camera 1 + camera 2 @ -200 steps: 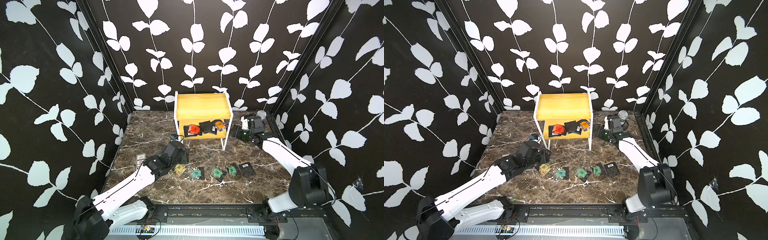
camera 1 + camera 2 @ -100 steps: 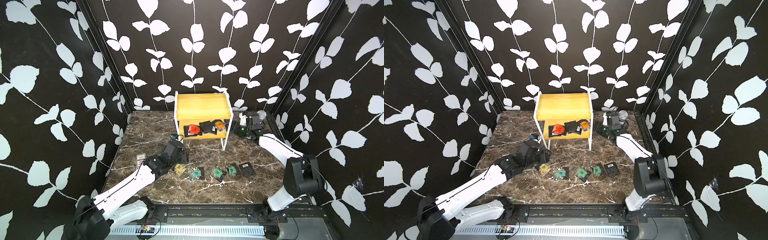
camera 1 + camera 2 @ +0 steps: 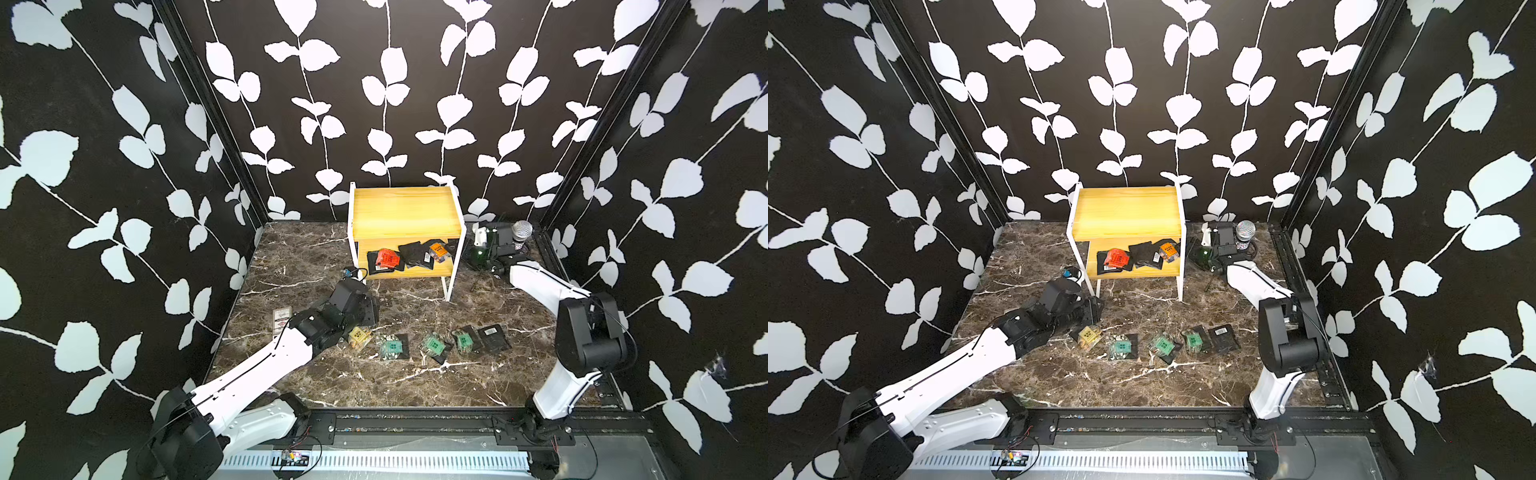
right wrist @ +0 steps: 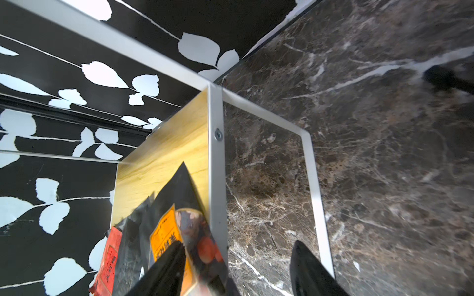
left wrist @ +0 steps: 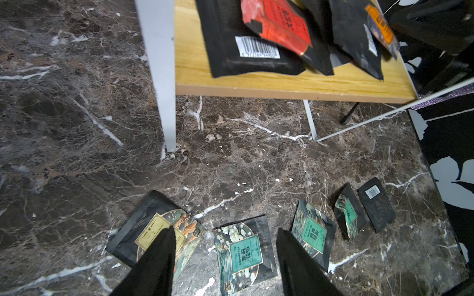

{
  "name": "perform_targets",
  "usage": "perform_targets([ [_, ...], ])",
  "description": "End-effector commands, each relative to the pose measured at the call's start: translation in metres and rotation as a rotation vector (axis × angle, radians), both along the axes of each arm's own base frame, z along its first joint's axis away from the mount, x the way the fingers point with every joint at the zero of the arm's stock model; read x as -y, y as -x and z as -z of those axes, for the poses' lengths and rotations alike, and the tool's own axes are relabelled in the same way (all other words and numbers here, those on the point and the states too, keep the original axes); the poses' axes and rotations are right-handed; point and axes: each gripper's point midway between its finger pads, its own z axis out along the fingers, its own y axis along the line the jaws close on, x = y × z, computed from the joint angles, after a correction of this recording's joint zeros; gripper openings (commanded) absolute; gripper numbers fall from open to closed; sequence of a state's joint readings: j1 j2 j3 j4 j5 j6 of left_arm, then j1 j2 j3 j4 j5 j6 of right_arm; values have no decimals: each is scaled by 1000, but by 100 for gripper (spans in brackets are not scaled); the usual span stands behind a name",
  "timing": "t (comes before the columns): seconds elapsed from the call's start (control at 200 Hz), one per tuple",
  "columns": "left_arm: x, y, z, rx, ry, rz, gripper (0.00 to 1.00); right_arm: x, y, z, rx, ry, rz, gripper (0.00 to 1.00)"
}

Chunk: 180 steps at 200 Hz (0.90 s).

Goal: Remove the tea bags from the shelf
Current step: Pick up the tea bag from the shelf.

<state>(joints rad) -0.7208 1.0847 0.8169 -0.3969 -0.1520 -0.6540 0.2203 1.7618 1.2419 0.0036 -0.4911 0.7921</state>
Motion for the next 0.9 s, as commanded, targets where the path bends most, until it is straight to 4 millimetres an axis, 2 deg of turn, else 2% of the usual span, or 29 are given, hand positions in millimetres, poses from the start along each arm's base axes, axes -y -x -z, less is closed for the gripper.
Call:
perform_targets([
  [0.0,-1,-1,3,3,-4,6,58,-6,-14,-22,59,-50,-8,62],
  [0.325,-1,-2,4,0,-7,7,57,-4,-7,-22,58,-44,-11,39],
  [0.39,0,-2,4,2,-4,9,57,-3,-5,-26,66,-38,-10,34],
  [0.53,2,-3,5,0,3,14,57,4,1,-32,79,-15,1,31],
  [0.63,3,-4,4,2,6,16,56,9,5,-37,89,-6,7,20],
  [0.735,4,-4,4,4,9,19,56,11,9,-44,103,1,5,16],
  [0.895,4,-4,2,8,10,23,56,13,16,-54,124,15,3,3],
])
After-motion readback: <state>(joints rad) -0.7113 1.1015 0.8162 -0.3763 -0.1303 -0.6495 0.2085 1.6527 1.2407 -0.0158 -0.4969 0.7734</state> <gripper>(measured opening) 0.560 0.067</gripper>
